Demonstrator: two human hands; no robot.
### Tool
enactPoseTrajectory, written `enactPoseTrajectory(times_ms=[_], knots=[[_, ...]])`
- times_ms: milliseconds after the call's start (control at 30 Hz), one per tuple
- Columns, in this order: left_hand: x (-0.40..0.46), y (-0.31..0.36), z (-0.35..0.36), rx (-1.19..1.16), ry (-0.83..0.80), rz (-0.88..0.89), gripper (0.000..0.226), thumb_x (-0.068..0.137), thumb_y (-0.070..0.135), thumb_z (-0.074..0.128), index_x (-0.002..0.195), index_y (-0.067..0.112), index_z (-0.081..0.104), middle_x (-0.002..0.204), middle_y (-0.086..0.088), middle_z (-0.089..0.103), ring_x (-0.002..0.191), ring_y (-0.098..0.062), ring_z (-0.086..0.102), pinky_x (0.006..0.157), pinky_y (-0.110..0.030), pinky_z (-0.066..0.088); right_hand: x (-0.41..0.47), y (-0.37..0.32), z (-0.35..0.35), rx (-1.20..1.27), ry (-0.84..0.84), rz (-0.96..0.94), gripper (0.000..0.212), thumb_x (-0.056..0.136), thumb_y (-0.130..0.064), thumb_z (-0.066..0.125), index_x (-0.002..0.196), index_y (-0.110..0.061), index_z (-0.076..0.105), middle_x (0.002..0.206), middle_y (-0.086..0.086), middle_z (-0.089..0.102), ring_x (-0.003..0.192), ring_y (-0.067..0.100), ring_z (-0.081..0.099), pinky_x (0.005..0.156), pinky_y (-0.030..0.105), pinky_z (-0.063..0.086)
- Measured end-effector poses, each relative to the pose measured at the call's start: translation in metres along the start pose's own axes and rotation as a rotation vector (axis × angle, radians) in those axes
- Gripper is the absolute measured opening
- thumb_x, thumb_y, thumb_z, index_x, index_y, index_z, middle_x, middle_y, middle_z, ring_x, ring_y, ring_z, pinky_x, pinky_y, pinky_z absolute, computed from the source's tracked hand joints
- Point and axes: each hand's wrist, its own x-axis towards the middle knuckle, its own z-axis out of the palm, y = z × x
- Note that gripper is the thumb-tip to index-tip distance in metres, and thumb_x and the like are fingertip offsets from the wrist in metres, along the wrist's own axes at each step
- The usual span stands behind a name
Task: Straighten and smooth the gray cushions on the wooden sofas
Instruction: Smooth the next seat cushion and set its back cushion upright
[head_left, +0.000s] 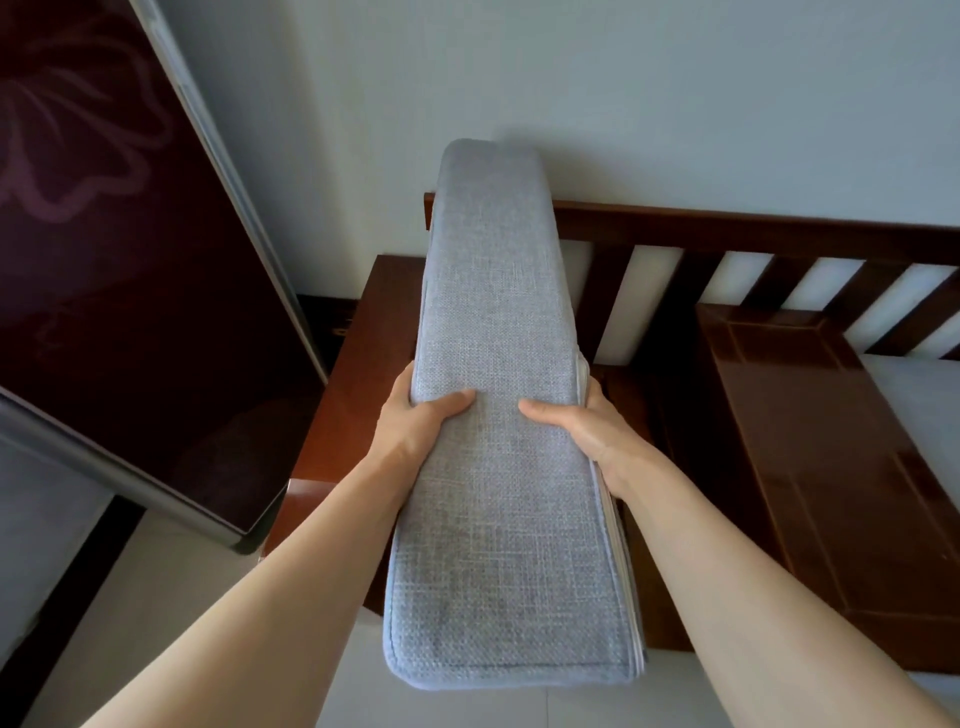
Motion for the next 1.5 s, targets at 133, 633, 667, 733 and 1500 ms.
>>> enactPoseTrajectory(times_ms=[133,633,667,733,1500], knots=[[0.005,-0.004,0.028,-0.050,0.118,-0.021,0.058,0.074,0.029,0.079,0.122,0.037,0.049,0.105,0.008,0.062,0.092,-0.017,0.065,0.078,-0.035,0.054,0.018,-0.016,-0.023,-0.053,-0.034,-0.015,0.084,0.071,-0.014,0.083,0.140,-0.024,0.036,0.115,-0.003,0.062,0.099,0.016,0.064,0.078,0.030,0.053],[-0.023,-0.015,0.102,0.647,0.397,0.068,0.089,0.075,0.064,0.063,0.143,0.024,0.023,0.128,-0.003,0.055,0.110,-0.029,0.058,0.091,-0.044,0.048,0.041,-0.026,-0.080,-0.296,-0.147,-0.113,0.100,0.065,-0.032,0.087,0.146,-0.029,0.028,0.129,-0.007,0.056,0.111,0.012,0.058,0.093,0.029,0.048],[-0.031,-0.020,0.107,0.753,0.421,0.089,0.095,0.076,0.067,0.060,0.146,0.022,0.016,0.135,-0.006,0.050,0.116,-0.031,0.055,0.092,-0.044,0.046,0.036,-0.024,-0.081,-0.324,-0.131,-0.132,0.101,0.065,-0.037,0.086,0.146,-0.029,0.027,0.131,-0.007,0.056,0.113,0.013,0.057,0.095,0.030,0.047],[-0.044,-0.026,0.115,0.891,0.442,0.164,0.096,0.080,0.068,0.053,0.149,0.020,0.006,0.145,-0.007,0.037,0.119,-0.032,0.051,0.088,-0.043,0.043,0.021,-0.020,-0.083,-0.488,-0.046,-0.173,0.099,0.069,-0.053,0.079,0.148,-0.028,0.024,0.138,-0.003,0.051,0.121,0.017,0.053,0.101,0.035,0.044],[-0.081,-0.055,0.082,1.149,0.209,0.428,0.062,0.091,0.063,0.034,0.147,0.042,0.018,0.121,-0.011,0.031,0.100,-0.031,0.052,0.075,-0.038,0.045,-0.165,0.111,-0.050,-1.346,0.254,-0.569,0.120,0.036,-0.057,0.088,0.143,-0.031,0.041,0.154,0.013,0.029,0.128,0.047,0.039,0.074,0.049,0.057]])
